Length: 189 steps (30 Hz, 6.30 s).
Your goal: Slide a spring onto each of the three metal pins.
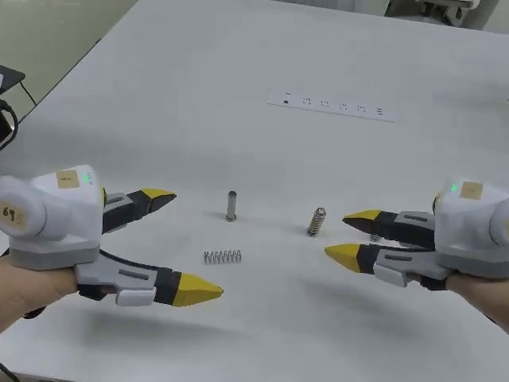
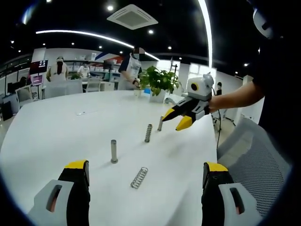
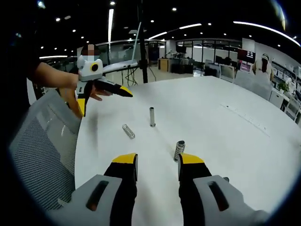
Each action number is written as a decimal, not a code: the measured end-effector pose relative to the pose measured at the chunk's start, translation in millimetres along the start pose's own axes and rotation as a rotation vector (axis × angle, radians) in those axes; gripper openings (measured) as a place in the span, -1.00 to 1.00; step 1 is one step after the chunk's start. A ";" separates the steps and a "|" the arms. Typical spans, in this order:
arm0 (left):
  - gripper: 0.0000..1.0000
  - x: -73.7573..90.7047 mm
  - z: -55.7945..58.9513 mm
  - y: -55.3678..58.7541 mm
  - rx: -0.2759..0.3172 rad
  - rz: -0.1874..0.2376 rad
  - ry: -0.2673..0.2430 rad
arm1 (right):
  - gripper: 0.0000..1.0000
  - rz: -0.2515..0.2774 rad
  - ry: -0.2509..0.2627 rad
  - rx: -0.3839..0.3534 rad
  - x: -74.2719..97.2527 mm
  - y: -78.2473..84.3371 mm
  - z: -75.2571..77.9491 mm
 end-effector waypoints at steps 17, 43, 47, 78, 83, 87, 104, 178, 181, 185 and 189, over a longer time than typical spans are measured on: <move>0.94 0.8 3.5 7.5 0.012 -0.008 0.005 | -0.36 -0.036 -0.023 -0.039 1.9 27.1 -15.3; 0.94 3.2 3.5 12.6 0.023 -0.009 -0.002 | -0.40 -0.016 -0.108 0.069 -28.5 -11.4 -32.7; 0.94 1.9 4.3 12.5 0.025 -0.008 -0.001 | -0.41 -0.005 -0.133 0.107 -39.5 -24.4 -39.1; 0.93 7.3 2.1 15.1 0.036 -0.005 -0.015 | -0.54 -0.150 -0.314 0.402 -114.6 -26.9 -88.2; 0.92 8.5 0.9 14.6 0.036 -0.002 -0.019 | -0.58 -0.183 -0.324 0.428 -120.9 -21.8 -90.3; 0.92 9.8 0.5 15.9 0.037 -0.002 -0.019 | -0.60 -0.207 -0.324 0.450 -124.9 -17.3 -90.2; 0.91 12.2 0.4 19.5 0.041 -0.010 -0.021 | -0.84 -0.232 -0.352 0.500 -128.4 -14.0 -94.7; -0.73 -89.0 38.1 -19.2 -0.144 -0.098 0.295 | -0.85 -0.108 -0.247 0.432 -13.0 -27.9 -59.4; -0.78 -89.9 40.7 -19.4 -0.144 -0.095 0.308 | -0.85 -0.106 -0.244 0.429 -11.9 -28.3 -58.2; -0.84 -91.3 44.3 -19.6 -0.156 -0.098 0.321 | -0.85 -0.102 -0.245 0.427 -10.8 -28.9 -58.2; -0.84 -91.1 43.9 -19.2 -0.160 -0.096 0.321 | -0.85 -0.099 -0.246 0.428 -10.2 -28.7 -58.2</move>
Point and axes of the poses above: the centre of the closed fingertips' face, and the gripper's own axes: x roughly backward along the fingers, z roughly to its right, y roughly out of its underside, the point moved 4 cm from there along x, roughly backward along the fingers, and after that the axes turned 12 degrees about y, right-handed, at the moved point
